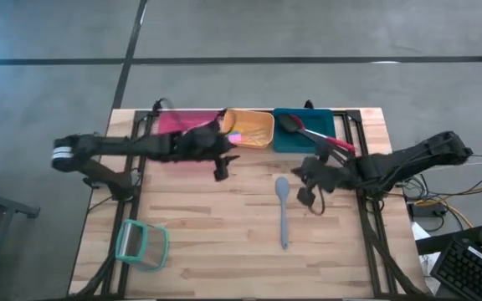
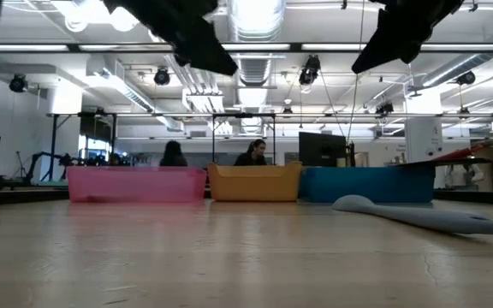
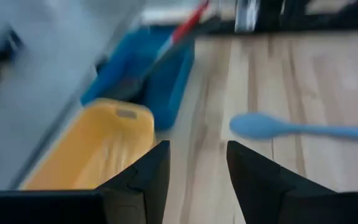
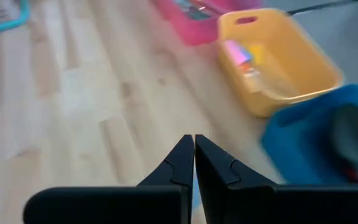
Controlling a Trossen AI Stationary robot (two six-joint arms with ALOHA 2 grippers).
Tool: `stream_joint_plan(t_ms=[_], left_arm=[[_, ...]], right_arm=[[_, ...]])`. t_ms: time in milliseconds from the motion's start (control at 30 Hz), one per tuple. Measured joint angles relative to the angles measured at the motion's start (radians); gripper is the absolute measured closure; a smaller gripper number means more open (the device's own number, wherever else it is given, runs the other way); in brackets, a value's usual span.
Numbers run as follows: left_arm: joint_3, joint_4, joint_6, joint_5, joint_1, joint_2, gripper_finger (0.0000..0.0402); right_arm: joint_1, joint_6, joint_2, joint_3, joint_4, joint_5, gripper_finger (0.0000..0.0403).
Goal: Pick & Place Kitchen Items
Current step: Put the blue spoon into the blue bin
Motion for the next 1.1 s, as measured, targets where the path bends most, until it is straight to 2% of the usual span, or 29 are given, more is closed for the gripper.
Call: stream_joint_plan(t_ms=[233,333,433,600,767,933,1100], left_arm=[[-0.344,0.448,0.053,-0.028,-0.065,-0.215,0.0239],[-0.444,0.569,0.057,-0.037,-0.062,-0.278,0.0239],[-0.507,0.648,0.129,-0.06,-0.057,-0.333,0.0239],[-0.556,0.653,0.17,-0.097,-0.056,-0.418,0.0239],[-0.561,0.604,0.171,-0.101,-0.056,-0.482,0.0239],[-0.561,0.545,0.214,-0.102,-0.054,-0.507,0.0239],[-0.561,0.503,0.252,-0.12,-0.054,-0.51,0.0239]], right_arm=[[0.158,0.283,0.175,0.108,-0.004,-0.006,0.0394],[0.218,0.438,0.254,0.176,-0.053,-0.008,0.0394],[0.276,0.596,0.348,0.262,-0.151,-0.01,0.0394],[0.363,0.928,0.536,0.43,-0.385,-0.006,0.0394],[0.423,1.226,0.726,0.598,-0.597,-0.134,0.0394],[0.455,1.409,0.865,0.725,-0.617,-0.152,0.0391],[0.451,1.485,0.973,0.799,-0.619,-0.162,0.0351]])
